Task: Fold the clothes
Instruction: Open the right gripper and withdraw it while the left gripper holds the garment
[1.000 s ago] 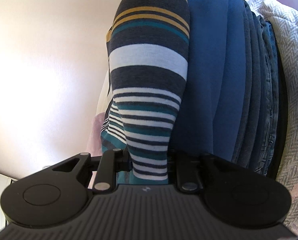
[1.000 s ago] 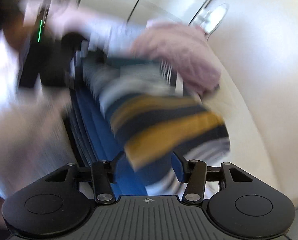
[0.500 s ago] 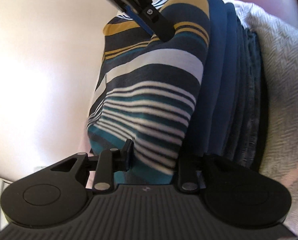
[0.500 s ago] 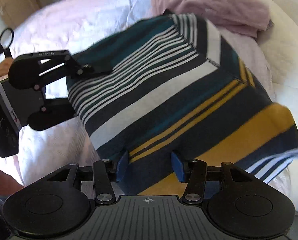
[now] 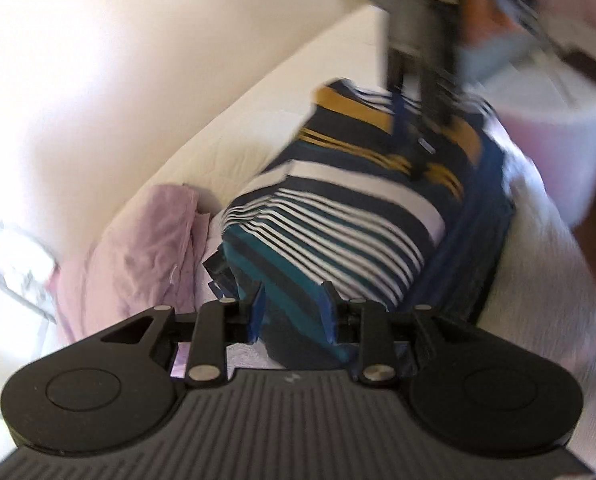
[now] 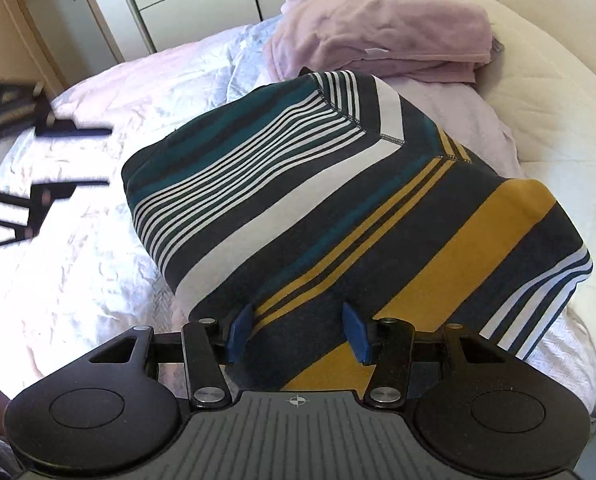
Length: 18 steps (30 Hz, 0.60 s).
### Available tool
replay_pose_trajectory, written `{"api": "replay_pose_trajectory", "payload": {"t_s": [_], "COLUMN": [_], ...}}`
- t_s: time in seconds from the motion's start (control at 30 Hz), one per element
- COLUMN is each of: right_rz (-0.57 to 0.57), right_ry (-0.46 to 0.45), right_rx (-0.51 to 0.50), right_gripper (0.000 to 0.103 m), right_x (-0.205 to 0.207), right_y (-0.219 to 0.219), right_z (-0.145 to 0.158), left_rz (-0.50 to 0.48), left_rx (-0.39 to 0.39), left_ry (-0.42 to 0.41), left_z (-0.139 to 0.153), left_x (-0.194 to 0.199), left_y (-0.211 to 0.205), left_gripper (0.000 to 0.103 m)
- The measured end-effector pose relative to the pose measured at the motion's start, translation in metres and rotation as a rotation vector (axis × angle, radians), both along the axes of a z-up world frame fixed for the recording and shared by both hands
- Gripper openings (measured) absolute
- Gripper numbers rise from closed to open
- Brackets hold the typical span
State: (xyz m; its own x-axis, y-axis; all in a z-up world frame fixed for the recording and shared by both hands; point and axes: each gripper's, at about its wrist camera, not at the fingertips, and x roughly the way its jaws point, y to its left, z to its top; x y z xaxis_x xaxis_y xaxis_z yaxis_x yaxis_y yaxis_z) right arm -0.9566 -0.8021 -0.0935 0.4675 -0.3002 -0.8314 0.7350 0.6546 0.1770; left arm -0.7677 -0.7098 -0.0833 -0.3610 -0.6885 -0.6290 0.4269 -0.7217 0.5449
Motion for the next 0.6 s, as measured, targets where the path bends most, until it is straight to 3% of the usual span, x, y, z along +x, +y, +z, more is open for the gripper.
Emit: {"api": "replay_pose_trajectory", "payload": {"t_s": [0.07,0.13,0.2,0.4,0.5,0.6], "right_rz": [-0.012,-0.026,-0.043,-0.085,-0.118,-0.184], "right_ry": [0.003,0.008,0.012,0.037,0.012,-0.008], "right_rx": [-0.022,-0.040,-0.046,-0.035,0.001,-0.076], "right_gripper": [0.051,0.051,0.052,0.053,0.053,0.053], "right_x": [-0.003,0.000,0.003,0.012,0.012,0.008], "right_y": [0.005,0.011,0.016,0.014,0.002,-0.011], "right_z": [-0.008,-0.016,-0.017,-0.013,0.009,0.040], "left_rz": [0.046,0.097,0.125,0.140,0.124,0.114], "left_rx": [0.074,0.207,0.320,0.337,0.321,0.321], "left_ry": [0.055,0.085,0.074,0.110,0.114,0.120], "left_z": [0.003,-0.006,-0.017,-0.030,-0.027,-0.035], "left_x": [-0.007,-0.011,-0.013,-0.005,0.000,0.000], "left_y": [-0.025,-0.053,-0.072,-0.084,-0.082,-0.084], "left_gripper": [0.025,0.024,0.023,0.021,0.015,0.014]}}
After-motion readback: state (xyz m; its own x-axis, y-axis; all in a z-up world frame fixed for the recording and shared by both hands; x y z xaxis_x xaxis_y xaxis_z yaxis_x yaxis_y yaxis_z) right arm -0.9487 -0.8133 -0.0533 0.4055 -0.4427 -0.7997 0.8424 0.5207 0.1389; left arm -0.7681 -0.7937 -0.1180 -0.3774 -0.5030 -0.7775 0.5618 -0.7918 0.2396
